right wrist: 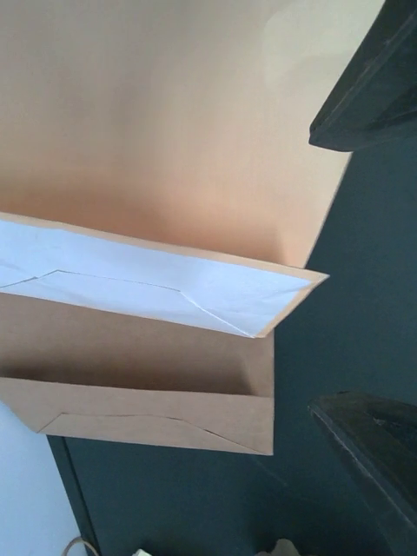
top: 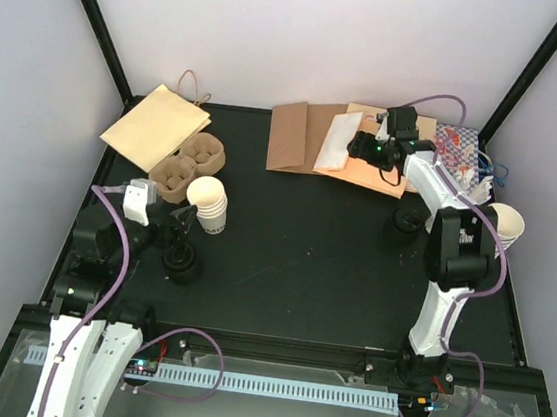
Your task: Pack the takeout coffee
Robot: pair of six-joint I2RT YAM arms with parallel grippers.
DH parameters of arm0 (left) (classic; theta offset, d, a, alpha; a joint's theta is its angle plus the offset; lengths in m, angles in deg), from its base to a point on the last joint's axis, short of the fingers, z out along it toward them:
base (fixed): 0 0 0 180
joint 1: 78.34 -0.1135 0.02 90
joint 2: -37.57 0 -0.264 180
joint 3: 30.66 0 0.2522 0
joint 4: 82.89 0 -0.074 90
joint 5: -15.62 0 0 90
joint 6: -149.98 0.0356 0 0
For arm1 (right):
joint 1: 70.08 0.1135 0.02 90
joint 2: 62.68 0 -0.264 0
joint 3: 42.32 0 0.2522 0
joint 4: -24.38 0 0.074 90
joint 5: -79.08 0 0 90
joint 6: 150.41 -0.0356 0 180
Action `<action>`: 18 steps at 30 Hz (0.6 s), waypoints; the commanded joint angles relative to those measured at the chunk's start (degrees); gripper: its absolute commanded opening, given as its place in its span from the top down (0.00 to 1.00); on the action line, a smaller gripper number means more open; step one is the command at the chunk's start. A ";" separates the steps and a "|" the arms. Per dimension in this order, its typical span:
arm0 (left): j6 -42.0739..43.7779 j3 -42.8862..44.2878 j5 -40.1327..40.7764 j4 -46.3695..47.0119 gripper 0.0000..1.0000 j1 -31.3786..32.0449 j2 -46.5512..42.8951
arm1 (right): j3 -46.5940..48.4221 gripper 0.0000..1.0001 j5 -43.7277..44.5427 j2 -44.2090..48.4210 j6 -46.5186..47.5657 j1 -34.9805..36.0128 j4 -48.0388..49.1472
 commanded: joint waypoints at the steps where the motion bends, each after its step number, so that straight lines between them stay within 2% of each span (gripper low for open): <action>1: 1.17 -0.83 -2.47 2.78 0.01 -0.11 -0.24 | 5.29 0.25 -2.33 -4.93 0.25 0.20 1.62; 5: 1.13 -1.14 -3.64 3.59 0.01 -0.14 0.14 | 9.21 0.31 -2.66 -10.38 0.02 0.25 1.76; 14: 1.17 -1.62 -4.27 4.13 0.01 -0.04 -0.25 | 13.04 0.38 -5.67 -18.68 -0.16 0.18 4.24; 18: 1.20 -1.79 -4.63 4.27 0.01 0.01 -0.12 | 14.08 0.46 -9.01 -20.96 -0.14 0.22 5.55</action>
